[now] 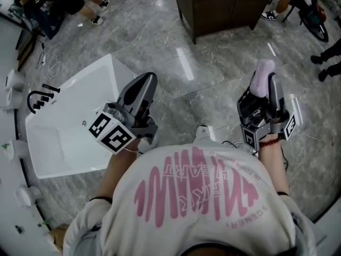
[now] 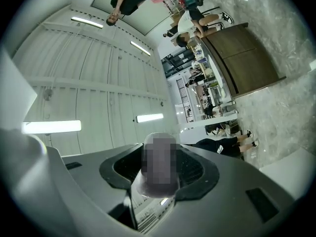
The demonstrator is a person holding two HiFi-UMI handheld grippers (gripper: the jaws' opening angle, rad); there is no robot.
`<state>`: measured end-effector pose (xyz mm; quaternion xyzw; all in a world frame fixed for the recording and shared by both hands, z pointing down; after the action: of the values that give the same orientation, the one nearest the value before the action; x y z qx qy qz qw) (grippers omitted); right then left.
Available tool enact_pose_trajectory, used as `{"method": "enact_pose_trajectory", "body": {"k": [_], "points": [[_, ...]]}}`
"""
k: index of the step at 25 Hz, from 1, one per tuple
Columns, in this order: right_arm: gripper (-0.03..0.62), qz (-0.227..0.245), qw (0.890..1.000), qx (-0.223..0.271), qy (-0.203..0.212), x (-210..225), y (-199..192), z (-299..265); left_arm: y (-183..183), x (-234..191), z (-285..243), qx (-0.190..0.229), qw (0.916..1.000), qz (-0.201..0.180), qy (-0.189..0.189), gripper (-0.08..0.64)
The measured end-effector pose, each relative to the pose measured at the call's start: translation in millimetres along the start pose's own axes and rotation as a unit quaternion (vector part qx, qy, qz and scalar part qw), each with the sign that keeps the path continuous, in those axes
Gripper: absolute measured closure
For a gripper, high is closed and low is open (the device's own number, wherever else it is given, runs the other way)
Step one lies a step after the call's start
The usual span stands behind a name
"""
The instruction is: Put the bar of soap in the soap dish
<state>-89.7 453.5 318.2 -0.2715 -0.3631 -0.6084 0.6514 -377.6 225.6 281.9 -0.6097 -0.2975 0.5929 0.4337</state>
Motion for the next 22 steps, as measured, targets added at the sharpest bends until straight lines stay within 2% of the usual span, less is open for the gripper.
{"method": "enact_pose_trajectory", "body": {"k": [3, 9, 22], "points": [[0.39, 0.008, 1.0, -0.014, -0.002, -8.1, 3.8, -18.5, -3.0, -1.9, -14.1, 0.001, 1.0, -0.005, -0.003, 0.549], [0.39, -0.009, 1.0, -0.007, -0.009, 21.3, 66.0, -29.7, 1.9, -12.3, -74.6, -0.001, 1.0, -0.001, -0.005, 0.551], [0.39, -0.026, 0.999, -0.032, -0.005, 51.9, 105.4, -65.4, 1.9, -33.3, -122.0, 0.009, 0.9999, -0.007, 0.006, 0.551]]}}
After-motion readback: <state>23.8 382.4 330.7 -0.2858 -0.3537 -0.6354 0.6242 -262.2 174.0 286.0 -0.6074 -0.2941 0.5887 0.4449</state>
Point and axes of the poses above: the fingertips, and each gripper's own axes: z backward along the fingers, x to its right, y out of its top, the point moved 8 cm from there along z, backward along the fingers, and after that the axes turned 1 degree about z, right-handed, at the moved point
